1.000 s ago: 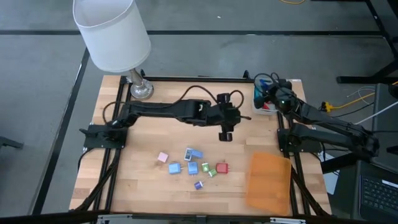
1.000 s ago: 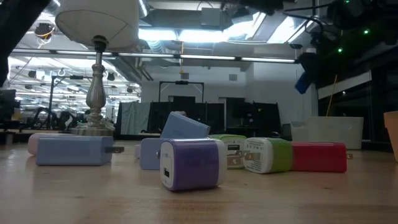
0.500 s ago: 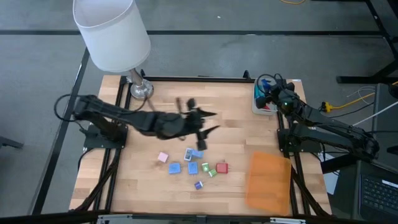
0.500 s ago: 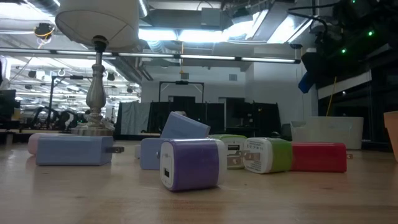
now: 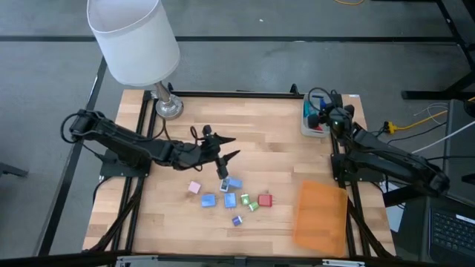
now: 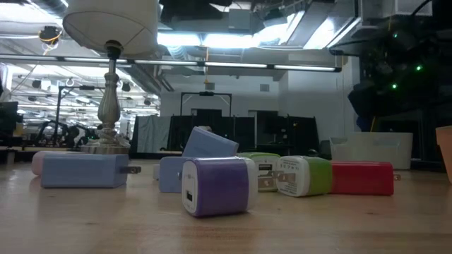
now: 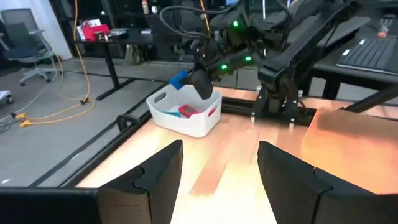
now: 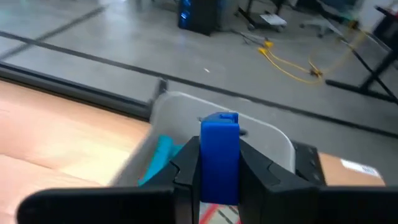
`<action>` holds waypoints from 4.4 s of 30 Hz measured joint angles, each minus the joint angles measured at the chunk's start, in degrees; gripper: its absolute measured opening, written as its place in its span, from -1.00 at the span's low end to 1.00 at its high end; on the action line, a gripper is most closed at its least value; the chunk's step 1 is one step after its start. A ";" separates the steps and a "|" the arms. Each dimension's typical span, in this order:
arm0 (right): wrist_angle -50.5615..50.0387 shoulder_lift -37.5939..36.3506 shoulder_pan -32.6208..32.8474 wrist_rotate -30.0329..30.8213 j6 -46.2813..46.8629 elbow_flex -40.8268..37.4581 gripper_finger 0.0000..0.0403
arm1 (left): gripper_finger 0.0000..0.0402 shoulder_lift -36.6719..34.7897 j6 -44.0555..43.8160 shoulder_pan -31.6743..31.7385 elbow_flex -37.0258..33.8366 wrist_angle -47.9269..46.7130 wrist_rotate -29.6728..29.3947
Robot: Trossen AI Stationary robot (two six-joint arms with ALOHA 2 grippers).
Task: Pick & Place Office items
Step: Put the blue digital clock into the gray bin, then put the white digital clock into the gray bin
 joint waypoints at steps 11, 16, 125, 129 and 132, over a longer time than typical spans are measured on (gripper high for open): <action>5.66 5.77 -4.94 -6.88 1.33 -2.37 -0.51 | 0.01 1.02 0.57 0.77 -0.96 1.32 1.90; 8.44 6.27 -4.91 -10.42 2.62 -2.36 -0.28 | 0.01 3.06 0.48 0.77 -0.96 0.28 1.42; 9.20 6.19 6.74 -43.78 2.71 3.84 0.06 | -0.26 41.69 -76.70 -3.98 28.05 -62.44 22.31; 9.36 6.19 6.76 -43.80 2.51 3.84 0.06 | -0.26 39.79 -70.32 -3.78 27.67 -60.71 19.87; 10.14 6.21 6.76 -44.36 2.30 3.84 0.06 | -0.26 37.37 -61.87 -2.41 27.37 -58.40 17.34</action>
